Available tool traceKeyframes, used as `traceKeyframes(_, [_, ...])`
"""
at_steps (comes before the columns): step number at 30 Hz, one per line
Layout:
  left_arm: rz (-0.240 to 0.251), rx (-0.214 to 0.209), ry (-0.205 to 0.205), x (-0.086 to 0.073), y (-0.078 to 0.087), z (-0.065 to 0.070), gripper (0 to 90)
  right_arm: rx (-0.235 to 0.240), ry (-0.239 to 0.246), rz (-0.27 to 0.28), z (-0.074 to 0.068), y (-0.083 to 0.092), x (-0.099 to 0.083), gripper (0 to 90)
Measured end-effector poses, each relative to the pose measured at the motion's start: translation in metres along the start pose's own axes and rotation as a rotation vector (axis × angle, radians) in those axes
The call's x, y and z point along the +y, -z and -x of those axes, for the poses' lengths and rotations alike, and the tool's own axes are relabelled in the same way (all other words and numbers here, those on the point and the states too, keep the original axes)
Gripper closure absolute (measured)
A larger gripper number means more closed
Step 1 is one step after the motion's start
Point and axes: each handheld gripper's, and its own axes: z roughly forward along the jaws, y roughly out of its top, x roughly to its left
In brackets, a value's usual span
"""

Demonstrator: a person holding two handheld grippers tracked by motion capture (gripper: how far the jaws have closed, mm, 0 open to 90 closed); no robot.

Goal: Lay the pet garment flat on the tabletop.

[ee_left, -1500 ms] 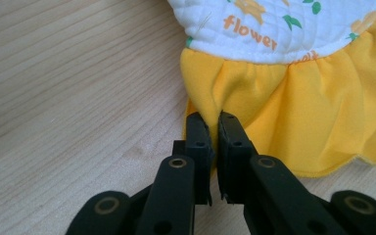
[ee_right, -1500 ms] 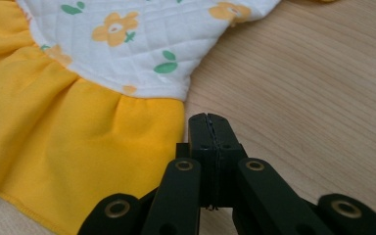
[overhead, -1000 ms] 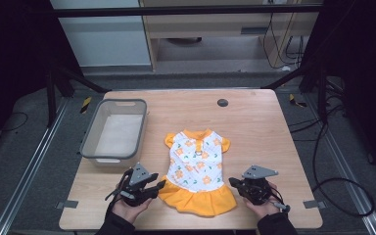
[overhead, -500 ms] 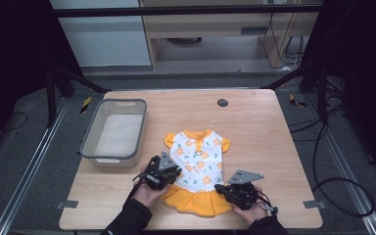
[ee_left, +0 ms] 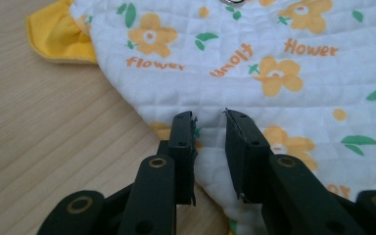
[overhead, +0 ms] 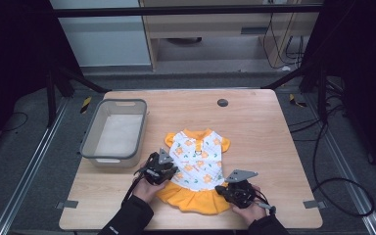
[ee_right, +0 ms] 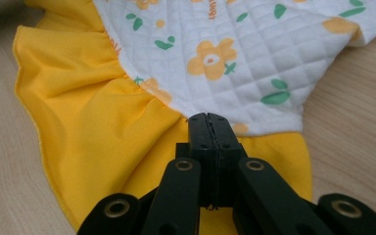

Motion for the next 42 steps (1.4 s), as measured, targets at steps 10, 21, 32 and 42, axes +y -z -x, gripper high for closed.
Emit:
traceKeyframes(10, [0.017, -0.026, -0.029, -0.008, 0.015, 0.018, 71.3, 0.038, -0.007, 0.044, 0.001, 0.014, -0.001, 89.8])
traceKeyframes(21, [0.008, -0.079, -0.066, -0.020, 0.035, 0.033, 71.2, -0.048, -0.044, 0.186, 0.030, -0.008, 0.030, 89.3])
traceKeyframes(32, [-0.001, -0.068, -0.073, -0.028, 0.030, 0.038, 70.5, -0.101, -0.040, 0.053, 0.034, -0.026, 0.021, 89.7])
traceKeyframes(42, [0.114, -0.040, -0.015, -0.028, 0.055, 0.020, 59.3, -0.111, -0.061, 0.157, 0.041, -0.004, 0.024, 79.5])
